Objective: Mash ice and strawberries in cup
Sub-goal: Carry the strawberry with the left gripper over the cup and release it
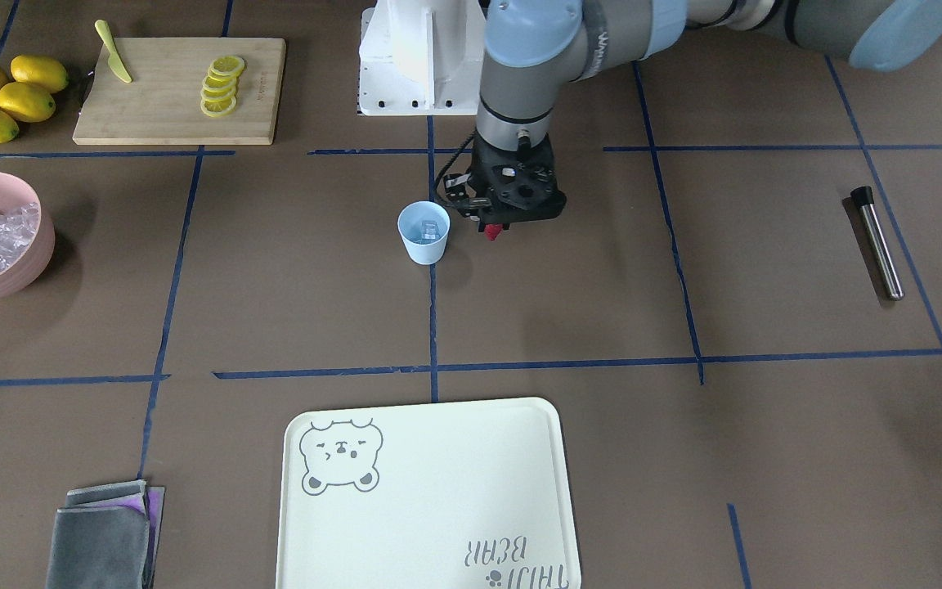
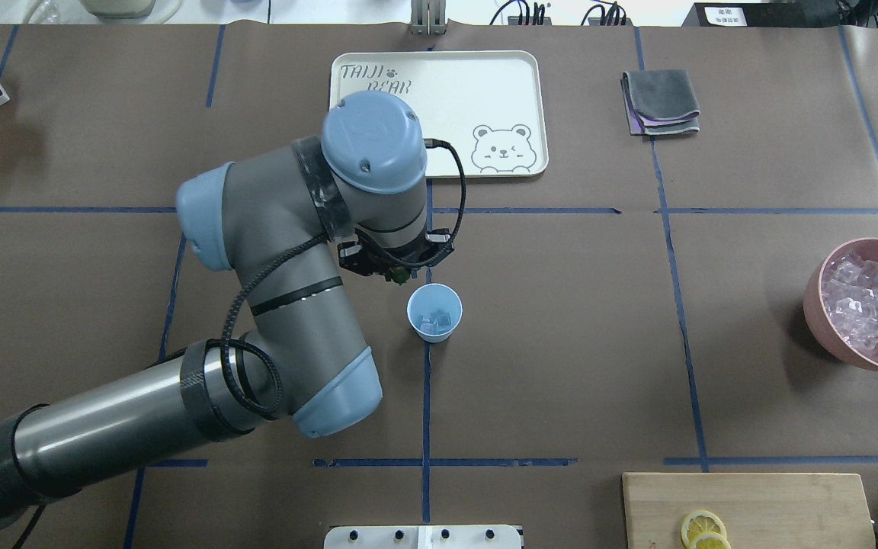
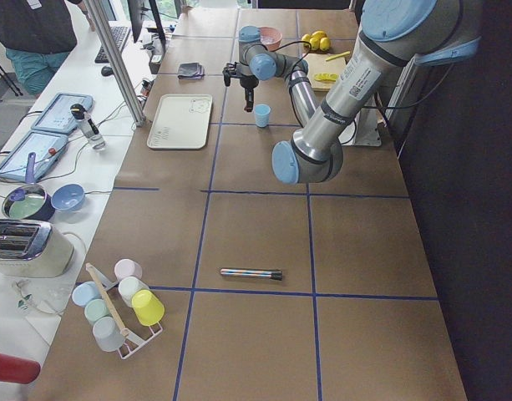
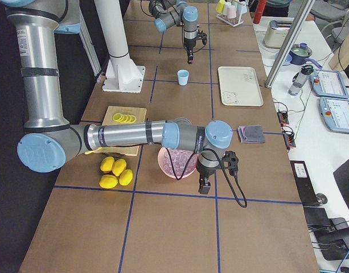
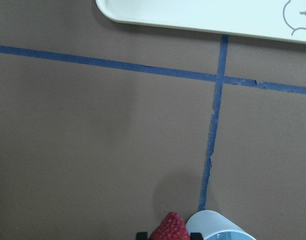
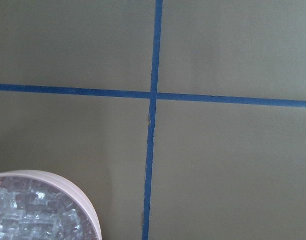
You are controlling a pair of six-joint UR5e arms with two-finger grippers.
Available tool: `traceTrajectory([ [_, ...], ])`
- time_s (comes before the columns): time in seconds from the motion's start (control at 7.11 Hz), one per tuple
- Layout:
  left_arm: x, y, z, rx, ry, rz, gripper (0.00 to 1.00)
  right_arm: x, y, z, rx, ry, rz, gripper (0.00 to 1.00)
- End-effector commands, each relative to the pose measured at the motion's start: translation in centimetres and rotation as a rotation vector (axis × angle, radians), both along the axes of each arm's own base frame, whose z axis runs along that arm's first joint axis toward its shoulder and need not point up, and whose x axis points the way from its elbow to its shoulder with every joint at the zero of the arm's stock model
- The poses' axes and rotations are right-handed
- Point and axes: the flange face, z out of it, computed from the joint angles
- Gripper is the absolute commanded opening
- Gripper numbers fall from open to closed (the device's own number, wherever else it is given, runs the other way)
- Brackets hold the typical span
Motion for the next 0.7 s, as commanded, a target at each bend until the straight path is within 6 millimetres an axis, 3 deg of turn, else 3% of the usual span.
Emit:
traceTrajectory([
  [0.0, 3.5, 3.6, -1.0, -0.024, 0.004, 0.021, 0.0, 0.0, 0.0, 0.0, 0.0, 0.001, -0.001, 0.99],
  [0.28, 4.2, 4.7, -0.9, -0.027, 0.004, 0.037, 0.06, 0.0, 0.3, 0.0, -0.001, 0.0, 0.0, 0.99],
  [0.42, 4.2, 4.7, -1.0, -0.028, 0.006, 0.038, 0.27, 0.0, 0.3, 0.0, -0.001, 0.0, 0.0, 0.99],
  [0.56, 4.2, 4.7, -1.1, -0.025, 0.01, 0.039, 0.41, 0.0, 0.3, 0.0, 0.002, 0.0, -0.001, 0.99],
])
